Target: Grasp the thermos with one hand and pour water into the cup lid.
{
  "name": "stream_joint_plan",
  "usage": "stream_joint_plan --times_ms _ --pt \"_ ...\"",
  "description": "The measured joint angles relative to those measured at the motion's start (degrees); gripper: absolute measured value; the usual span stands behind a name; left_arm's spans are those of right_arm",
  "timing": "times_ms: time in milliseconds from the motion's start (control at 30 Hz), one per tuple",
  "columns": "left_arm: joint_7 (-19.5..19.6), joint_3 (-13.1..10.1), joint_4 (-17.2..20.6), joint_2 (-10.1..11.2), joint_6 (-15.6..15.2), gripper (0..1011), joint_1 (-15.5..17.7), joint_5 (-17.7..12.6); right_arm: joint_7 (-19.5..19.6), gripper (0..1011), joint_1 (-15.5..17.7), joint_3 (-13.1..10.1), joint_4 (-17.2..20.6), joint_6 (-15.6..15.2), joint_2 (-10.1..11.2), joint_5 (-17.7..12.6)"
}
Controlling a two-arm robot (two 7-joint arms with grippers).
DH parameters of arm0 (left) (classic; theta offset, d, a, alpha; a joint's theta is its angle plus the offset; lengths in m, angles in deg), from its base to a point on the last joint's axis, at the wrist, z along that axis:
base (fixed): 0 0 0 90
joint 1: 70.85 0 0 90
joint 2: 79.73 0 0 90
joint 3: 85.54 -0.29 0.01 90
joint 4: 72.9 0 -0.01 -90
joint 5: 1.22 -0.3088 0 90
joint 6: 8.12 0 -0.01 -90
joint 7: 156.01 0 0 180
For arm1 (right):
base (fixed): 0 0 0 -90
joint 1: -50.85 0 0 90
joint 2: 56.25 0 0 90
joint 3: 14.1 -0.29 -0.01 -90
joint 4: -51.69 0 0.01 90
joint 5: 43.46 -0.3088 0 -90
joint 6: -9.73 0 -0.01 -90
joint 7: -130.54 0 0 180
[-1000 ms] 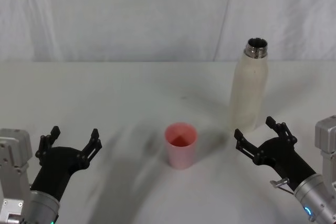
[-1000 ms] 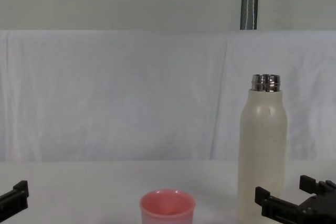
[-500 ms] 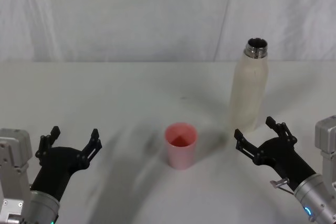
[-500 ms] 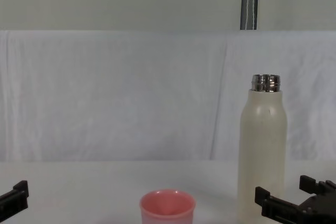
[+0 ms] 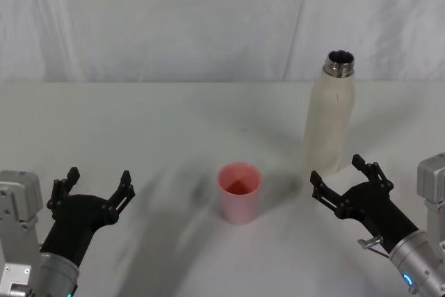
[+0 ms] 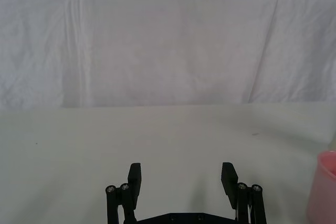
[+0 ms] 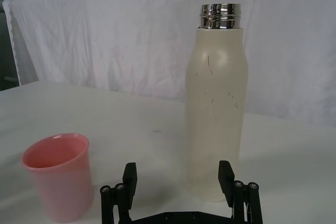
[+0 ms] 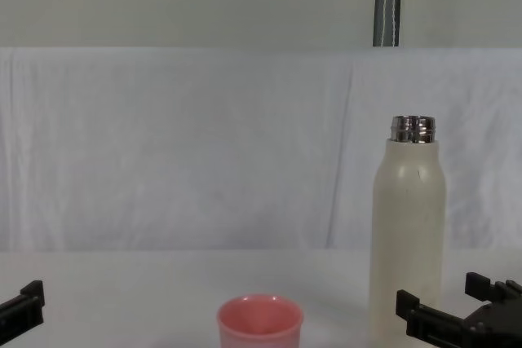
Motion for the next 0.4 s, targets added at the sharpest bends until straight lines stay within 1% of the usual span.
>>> stream_joint_plan --times_ms 400 --pt "0.0 0.0 0.0 0.0 0.0 1001 0.0 0.0 0.0 1000 0.0 0.0 0.0 0.0 0.0 0.0"
